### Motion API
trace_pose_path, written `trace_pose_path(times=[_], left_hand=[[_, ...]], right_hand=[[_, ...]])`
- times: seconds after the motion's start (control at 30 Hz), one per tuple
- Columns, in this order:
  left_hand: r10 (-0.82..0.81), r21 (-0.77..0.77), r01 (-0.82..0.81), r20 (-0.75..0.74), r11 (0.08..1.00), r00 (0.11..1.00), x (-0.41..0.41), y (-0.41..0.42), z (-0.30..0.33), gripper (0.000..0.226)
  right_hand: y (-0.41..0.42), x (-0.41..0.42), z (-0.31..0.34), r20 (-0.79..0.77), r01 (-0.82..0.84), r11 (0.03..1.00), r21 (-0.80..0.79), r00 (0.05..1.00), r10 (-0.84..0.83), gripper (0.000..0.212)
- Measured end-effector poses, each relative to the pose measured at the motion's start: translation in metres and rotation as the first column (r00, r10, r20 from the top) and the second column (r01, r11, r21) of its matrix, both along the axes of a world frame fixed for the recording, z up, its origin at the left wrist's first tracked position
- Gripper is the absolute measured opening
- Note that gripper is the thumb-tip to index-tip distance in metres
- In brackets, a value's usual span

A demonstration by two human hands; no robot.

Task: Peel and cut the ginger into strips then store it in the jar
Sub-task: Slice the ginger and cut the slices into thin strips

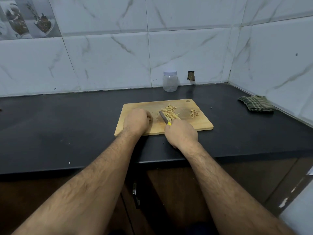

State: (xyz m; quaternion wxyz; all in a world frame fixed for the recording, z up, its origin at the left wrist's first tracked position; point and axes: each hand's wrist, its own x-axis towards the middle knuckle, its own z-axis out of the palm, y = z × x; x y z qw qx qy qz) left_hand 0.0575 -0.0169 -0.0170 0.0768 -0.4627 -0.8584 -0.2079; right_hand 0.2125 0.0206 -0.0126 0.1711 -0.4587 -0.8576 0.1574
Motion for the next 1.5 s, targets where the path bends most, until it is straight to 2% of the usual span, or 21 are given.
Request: trace_pose_path(times=[0.17,0.3,0.6,0.7,0.9,1.13,1.5], left_hand=[[-0.008,0.003,0.008,-0.014,1.0,1.0,0.012,-0.004,0.001,0.022],[-0.019,0.031,0.018,0.018,0.999,1.0,0.018,-0.01,-0.003,0.019],[-0.024,0.075,0.017,0.096,0.997,0.995,0.034,-0.01,-0.003,0.017],[-0.05,0.095,0.036,0.143,0.995,0.988,0.034,-0.013,-0.004,0.024],[-0.019,0.091,0.005,0.148,0.996,0.989,0.038,-0.015,-0.002,0.021],[0.008,0.078,-0.031,0.277,0.996,0.961,0.036,-0.01,0.004,0.017],[0.016,0.082,-0.044,0.31,0.996,0.951,0.038,-0.01,0.005,0.017]], right_hand=[[-0.003,0.001,0.005,0.025,-0.019,0.998,-0.061,0.999,0.02,0.031],[-0.008,0.009,0.015,0.068,-0.056,0.987,-0.148,0.995,0.067,0.018],[-0.019,0.023,0.025,0.19,-0.035,0.998,-0.044,0.981,0.043,0.027],[-0.021,0.025,0.027,0.213,-0.038,0.999,-0.03,0.976,0.043,0.027],[-0.027,0.022,0.029,0.224,-0.041,0.999,-0.026,0.974,0.046,0.026],[-0.027,0.018,0.027,0.229,-0.056,0.998,-0.022,0.971,0.06,0.027],[-0.03,0.016,0.027,0.225,-0.051,0.998,-0.036,0.973,0.057,0.026]])
